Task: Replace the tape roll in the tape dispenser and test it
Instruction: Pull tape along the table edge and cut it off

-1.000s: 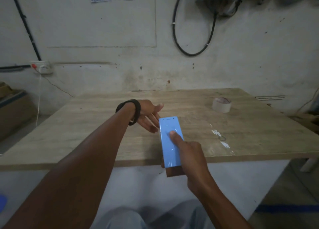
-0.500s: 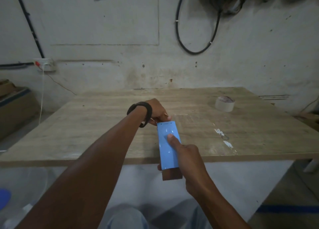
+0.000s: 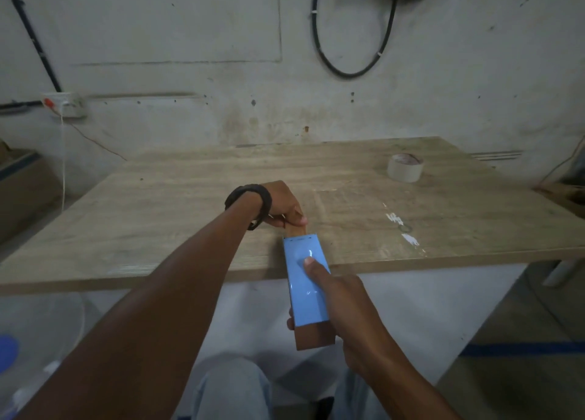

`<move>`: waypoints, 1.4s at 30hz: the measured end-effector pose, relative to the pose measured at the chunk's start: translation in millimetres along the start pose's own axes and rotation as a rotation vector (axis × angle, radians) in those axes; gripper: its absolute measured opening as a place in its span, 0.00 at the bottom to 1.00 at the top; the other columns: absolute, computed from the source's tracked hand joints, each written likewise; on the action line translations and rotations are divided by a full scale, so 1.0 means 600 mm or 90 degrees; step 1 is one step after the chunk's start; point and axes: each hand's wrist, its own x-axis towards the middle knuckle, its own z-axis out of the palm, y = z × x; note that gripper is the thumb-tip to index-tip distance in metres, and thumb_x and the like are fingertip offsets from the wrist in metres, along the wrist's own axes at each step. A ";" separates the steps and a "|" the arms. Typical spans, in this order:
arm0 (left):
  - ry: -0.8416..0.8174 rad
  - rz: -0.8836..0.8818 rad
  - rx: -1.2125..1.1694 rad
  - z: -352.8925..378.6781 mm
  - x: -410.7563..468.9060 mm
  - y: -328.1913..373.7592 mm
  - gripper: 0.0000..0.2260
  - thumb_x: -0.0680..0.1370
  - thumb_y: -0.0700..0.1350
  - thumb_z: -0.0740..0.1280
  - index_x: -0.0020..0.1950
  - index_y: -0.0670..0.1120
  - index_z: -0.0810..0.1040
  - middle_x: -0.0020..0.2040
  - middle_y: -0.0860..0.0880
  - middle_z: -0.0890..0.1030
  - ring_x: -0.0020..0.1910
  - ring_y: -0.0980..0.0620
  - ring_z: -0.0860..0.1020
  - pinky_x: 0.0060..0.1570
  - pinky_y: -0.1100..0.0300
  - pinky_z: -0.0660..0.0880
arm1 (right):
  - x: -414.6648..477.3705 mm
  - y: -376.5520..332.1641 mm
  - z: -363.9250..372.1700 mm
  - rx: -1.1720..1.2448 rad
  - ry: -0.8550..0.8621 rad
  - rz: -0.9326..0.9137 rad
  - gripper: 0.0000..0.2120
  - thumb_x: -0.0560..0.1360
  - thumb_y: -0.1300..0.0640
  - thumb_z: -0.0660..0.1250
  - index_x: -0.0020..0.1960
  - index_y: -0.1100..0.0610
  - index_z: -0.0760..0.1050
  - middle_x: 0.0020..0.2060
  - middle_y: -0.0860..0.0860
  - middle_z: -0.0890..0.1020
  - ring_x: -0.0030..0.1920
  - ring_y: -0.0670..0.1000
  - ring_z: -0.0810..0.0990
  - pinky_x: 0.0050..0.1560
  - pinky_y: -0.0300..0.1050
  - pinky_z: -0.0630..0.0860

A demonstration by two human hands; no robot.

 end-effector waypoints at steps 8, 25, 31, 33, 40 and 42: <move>-0.030 0.048 0.078 0.017 -0.012 -0.023 0.06 0.66 0.49 0.81 0.40 0.52 0.88 0.43 0.54 0.87 0.49 0.55 0.83 0.54 0.60 0.80 | -0.013 0.053 0.004 -0.026 0.021 0.024 0.39 0.57 0.27 0.71 0.44 0.64 0.84 0.38 0.59 0.88 0.41 0.62 0.88 0.52 0.66 0.83; 0.065 0.076 0.128 0.040 -0.028 -0.029 0.11 0.62 0.51 0.83 0.40 0.50 0.87 0.41 0.54 0.86 0.46 0.57 0.81 0.41 0.63 0.74 | -0.008 0.065 0.004 -0.036 0.018 0.035 0.39 0.55 0.28 0.71 0.46 0.62 0.84 0.38 0.59 0.89 0.41 0.61 0.88 0.51 0.64 0.84; 0.107 0.118 0.169 0.049 -0.026 -0.031 0.13 0.61 0.48 0.83 0.40 0.47 0.85 0.41 0.52 0.84 0.45 0.55 0.80 0.41 0.63 0.74 | -0.011 0.062 0.003 -0.044 -0.017 0.059 0.37 0.55 0.33 0.72 0.51 0.62 0.82 0.41 0.60 0.89 0.42 0.61 0.89 0.52 0.65 0.84; 0.118 0.134 0.190 0.050 -0.027 -0.030 0.14 0.62 0.47 0.83 0.42 0.47 0.83 0.42 0.52 0.82 0.45 0.53 0.79 0.40 0.63 0.73 | -0.009 0.061 0.005 -0.047 -0.024 0.069 0.37 0.55 0.35 0.71 0.53 0.62 0.81 0.42 0.61 0.88 0.42 0.62 0.88 0.51 0.65 0.84; 0.145 0.211 0.360 0.065 -0.039 -0.011 0.13 0.65 0.43 0.81 0.42 0.44 0.80 0.41 0.49 0.83 0.43 0.48 0.80 0.44 0.56 0.77 | 0.004 0.064 0.012 -0.083 0.019 0.079 0.39 0.55 0.30 0.71 0.52 0.61 0.80 0.41 0.60 0.88 0.41 0.61 0.88 0.50 0.63 0.84; 0.156 0.225 0.395 0.072 -0.045 -0.013 0.08 0.68 0.43 0.80 0.40 0.44 0.82 0.39 0.48 0.85 0.43 0.48 0.83 0.46 0.54 0.80 | 0.005 0.066 0.012 -0.078 0.025 0.081 0.39 0.55 0.30 0.71 0.52 0.61 0.80 0.42 0.60 0.88 0.41 0.62 0.88 0.50 0.63 0.84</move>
